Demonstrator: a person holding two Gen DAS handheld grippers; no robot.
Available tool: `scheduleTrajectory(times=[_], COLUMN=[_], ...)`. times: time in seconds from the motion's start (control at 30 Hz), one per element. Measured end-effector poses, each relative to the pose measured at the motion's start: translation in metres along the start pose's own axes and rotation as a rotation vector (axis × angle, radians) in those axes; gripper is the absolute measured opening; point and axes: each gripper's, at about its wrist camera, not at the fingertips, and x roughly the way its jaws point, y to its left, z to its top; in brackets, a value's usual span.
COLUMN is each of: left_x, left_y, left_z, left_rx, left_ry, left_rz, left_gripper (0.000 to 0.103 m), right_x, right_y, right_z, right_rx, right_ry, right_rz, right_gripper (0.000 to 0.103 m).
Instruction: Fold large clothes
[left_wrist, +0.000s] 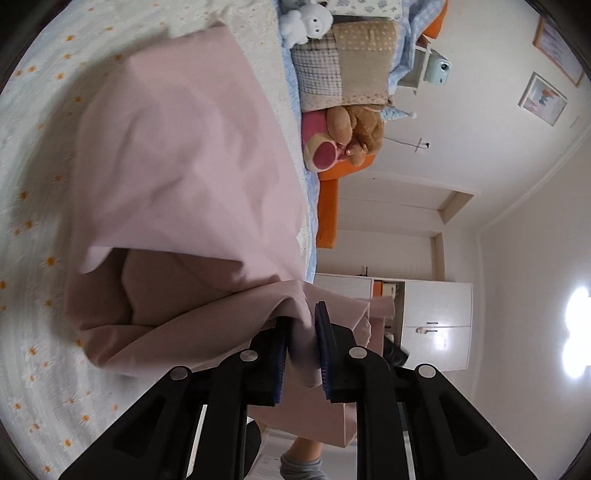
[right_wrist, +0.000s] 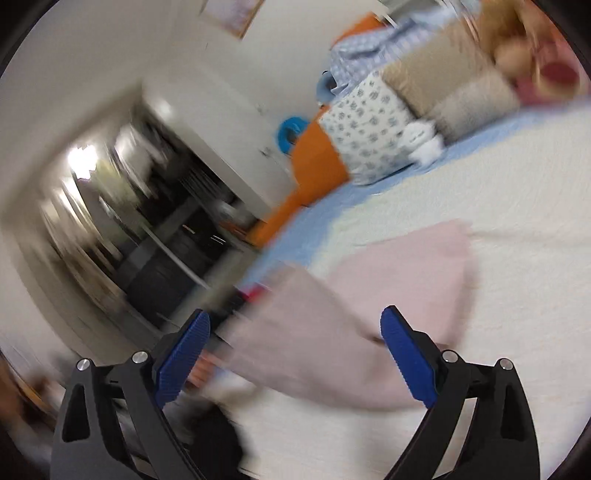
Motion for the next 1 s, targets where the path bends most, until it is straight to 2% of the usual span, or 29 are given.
scheduleTrajectory(times=[0.07, 0.17, 0.27, 0.3, 0.33, 0.37, 0.43, 0.53, 0.7, 0.8, 0.9, 1.0], left_x=[-0.002, 0.0, 0.0, -0.001, 0.001, -0.001, -0.008, -0.019, -0.015, -0.004, 0.005, 0.013], left_y=[0.003, -0.002, -0.009, -0.011, -0.015, -0.017, -0.019, -0.029, -0.058, -0.068, -0.054, -0.005], left_z=[0.001, 0.004, 0.002, 0.002, 0.004, 0.005, 0.009, 0.024, 0.06, 0.092, 0.126, 0.156], left_rx=[0.006, 0.025, 0.034, 0.037, 0.04, 0.039, 0.04, 0.036, 0.055, 0.053, 0.006, -0.124], left_ry=[-0.011, -0.016, -0.018, -0.021, -0.03, -0.042, -0.064, -0.094, -0.13, -0.164, -0.203, -0.236], left_rz=[0.01, 0.029, 0.043, 0.046, 0.052, 0.053, 0.041, -0.01, -0.062, -0.075, -0.066, -0.026], left_gripper=[0.02, 0.02, 0.02, 0.02, 0.02, 0.02, 0.019, 0.019, 0.019, 0.019, 0.017, 0.017], right_x=[0.002, 0.024, 0.065, 0.075, 0.087, 0.093, 0.096, 0.095, 0.096, 0.11, 0.13, 0.161], right_y=[-0.002, -0.002, 0.001, 0.003, 0.008, 0.012, 0.015, 0.009, -0.023, -0.051, -0.091, -0.138], right_z=[-0.013, -0.022, -0.015, -0.014, -0.012, -0.009, -0.001, 0.015, 0.055, 0.08, 0.094, 0.085], right_rx=[-0.097, -0.195, -0.216, -0.222, -0.257, -0.28, -0.271, -0.237, -0.07, 0.048, 0.206, 0.415], right_ry=[0.026, 0.057, 0.125, 0.143, 0.161, 0.159, 0.13, 0.09, 0.039, 0.012, 0.03, 0.138], right_rz=[-0.085, -0.12, -0.07, -0.033, 0.019, 0.013, 0.017, -0.022, 0.0, -0.005, -0.035, -0.122], right_gripper=[0.092, 0.09, 0.081, 0.07, 0.052, 0.029, 0.02, 0.017, 0.017, 0.017, 0.017, 0.017])
